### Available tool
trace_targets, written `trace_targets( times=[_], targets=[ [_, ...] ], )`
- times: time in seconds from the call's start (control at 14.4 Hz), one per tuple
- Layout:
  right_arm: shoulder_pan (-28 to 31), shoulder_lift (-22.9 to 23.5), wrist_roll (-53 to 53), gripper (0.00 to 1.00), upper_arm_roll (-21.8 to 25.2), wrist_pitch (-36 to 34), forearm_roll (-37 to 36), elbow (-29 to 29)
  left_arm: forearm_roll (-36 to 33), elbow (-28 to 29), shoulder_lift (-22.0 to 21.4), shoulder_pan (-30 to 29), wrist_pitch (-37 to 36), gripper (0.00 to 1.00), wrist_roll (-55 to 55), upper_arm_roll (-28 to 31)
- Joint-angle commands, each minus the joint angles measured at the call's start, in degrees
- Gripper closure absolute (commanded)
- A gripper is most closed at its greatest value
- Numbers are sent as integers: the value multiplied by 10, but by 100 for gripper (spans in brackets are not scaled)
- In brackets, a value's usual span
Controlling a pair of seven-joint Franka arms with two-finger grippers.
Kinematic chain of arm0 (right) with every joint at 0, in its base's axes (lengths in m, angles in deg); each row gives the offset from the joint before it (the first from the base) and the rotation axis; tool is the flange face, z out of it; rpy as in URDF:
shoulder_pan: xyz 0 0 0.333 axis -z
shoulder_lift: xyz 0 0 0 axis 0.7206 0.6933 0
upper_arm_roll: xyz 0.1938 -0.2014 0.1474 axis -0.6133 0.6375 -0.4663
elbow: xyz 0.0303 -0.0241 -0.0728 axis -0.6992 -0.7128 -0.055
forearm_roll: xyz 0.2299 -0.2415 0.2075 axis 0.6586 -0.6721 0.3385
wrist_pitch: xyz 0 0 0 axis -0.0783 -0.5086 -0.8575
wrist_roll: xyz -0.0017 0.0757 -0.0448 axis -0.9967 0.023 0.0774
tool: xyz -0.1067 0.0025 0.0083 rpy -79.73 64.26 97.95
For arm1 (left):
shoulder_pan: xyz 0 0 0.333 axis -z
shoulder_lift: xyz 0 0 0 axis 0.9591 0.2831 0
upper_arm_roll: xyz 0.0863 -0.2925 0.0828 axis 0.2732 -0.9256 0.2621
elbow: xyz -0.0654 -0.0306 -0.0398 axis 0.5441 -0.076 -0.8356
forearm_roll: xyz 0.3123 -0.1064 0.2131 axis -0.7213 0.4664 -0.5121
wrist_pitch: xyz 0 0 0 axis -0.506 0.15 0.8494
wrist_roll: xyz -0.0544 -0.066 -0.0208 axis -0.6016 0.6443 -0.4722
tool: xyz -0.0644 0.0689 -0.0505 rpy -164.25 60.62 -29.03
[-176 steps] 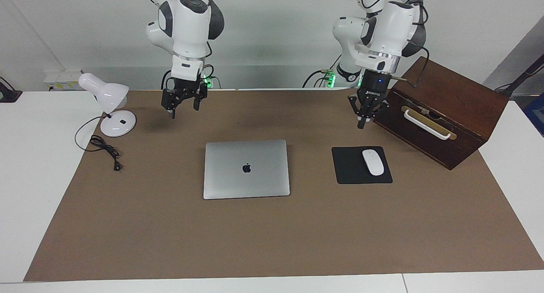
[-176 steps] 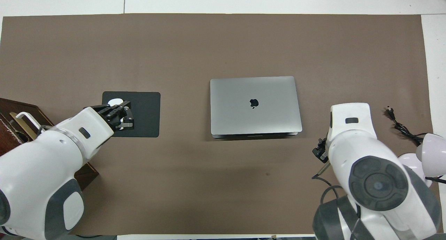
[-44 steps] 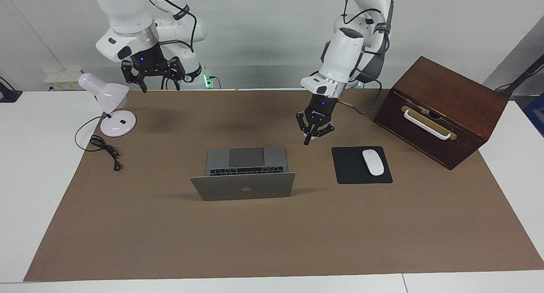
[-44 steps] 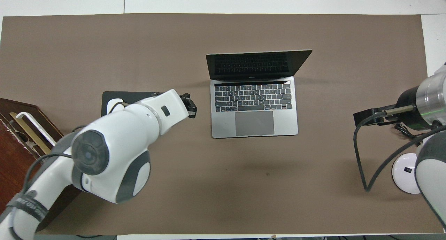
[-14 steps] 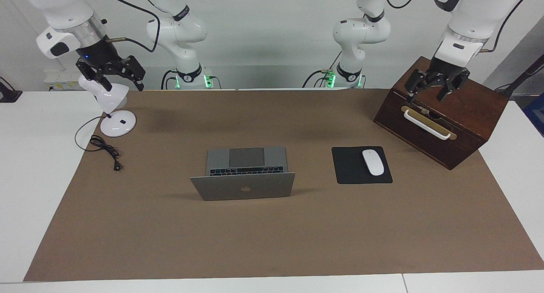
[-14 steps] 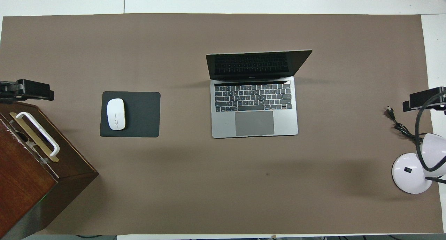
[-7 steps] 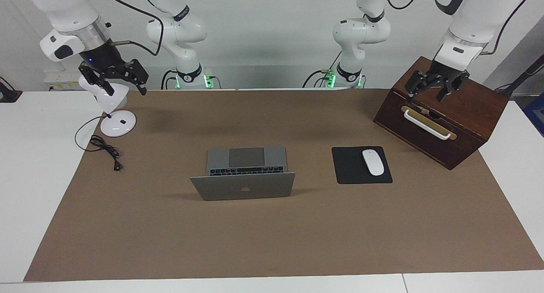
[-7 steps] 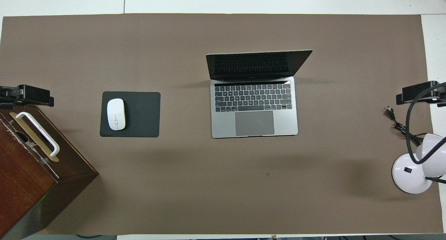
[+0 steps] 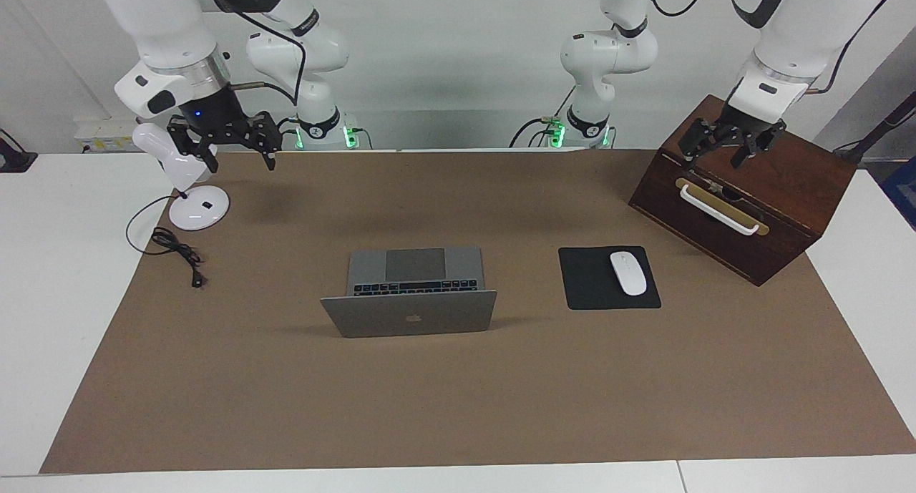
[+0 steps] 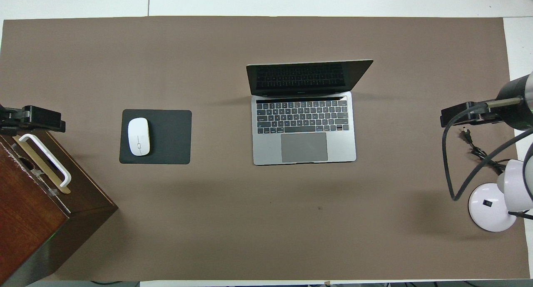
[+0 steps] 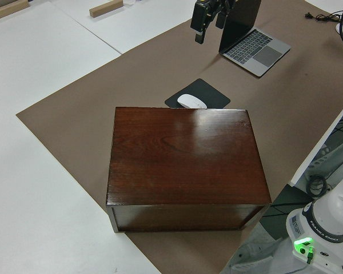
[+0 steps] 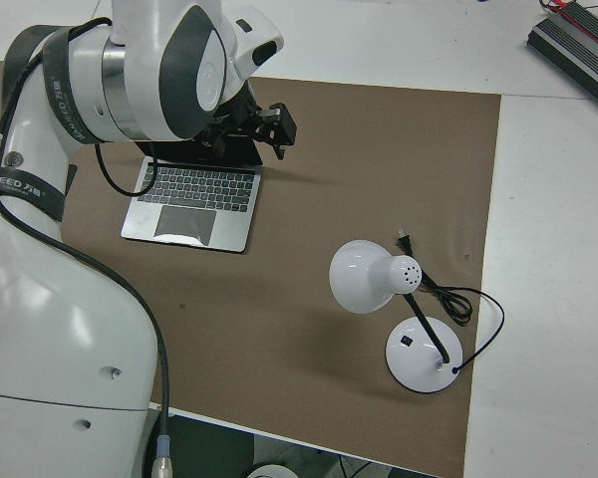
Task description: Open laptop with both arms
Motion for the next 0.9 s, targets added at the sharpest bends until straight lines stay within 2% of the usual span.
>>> trace_targets(
  times=[0.0,0.83],
  targets=[
    [17,-7,0,0,-6,12,-6,-10,-11,10,-10,-5,-7,0,10,-1],
    [18,-5,14,0,-5,15,-5,-10,-10,11,-13,-3,-9,0,11,-1]
  ],
)
